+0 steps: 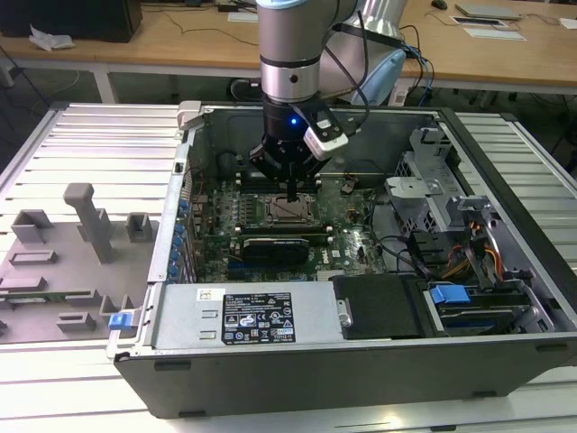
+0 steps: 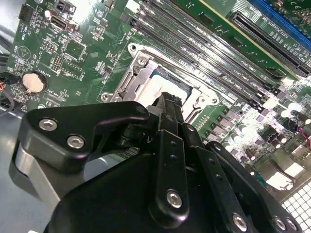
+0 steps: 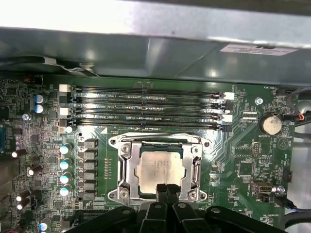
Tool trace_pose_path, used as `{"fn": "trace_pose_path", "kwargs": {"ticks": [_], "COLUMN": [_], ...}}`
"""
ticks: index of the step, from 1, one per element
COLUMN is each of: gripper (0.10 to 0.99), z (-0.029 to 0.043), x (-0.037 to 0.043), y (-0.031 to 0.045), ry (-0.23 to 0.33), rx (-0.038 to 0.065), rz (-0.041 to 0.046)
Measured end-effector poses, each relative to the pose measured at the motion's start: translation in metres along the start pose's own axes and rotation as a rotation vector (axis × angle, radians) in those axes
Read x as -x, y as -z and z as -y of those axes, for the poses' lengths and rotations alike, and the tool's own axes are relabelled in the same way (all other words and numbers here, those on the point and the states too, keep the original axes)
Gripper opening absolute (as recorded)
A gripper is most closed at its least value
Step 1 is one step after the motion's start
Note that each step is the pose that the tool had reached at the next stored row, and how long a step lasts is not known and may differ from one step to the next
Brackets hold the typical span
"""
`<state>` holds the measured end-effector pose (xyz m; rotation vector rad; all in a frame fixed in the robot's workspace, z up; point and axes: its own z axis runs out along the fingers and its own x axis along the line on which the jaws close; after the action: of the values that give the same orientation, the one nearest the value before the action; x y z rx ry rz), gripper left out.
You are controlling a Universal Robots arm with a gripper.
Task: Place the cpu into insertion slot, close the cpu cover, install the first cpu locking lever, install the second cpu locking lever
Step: 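Install the first cpu locking lever, then install the second cpu locking lever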
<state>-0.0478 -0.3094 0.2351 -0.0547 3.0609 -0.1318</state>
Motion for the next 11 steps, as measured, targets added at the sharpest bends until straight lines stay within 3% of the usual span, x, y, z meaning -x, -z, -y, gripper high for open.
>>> {"fn": "trace_pose_path", "kwargs": {"ticks": [11], "gripper": [0.106], "z": [0.0007], "x": [0.0], "y": [0.0003], "ry": [0.0], "rx": [0.0], "rz": [-0.0002]}}
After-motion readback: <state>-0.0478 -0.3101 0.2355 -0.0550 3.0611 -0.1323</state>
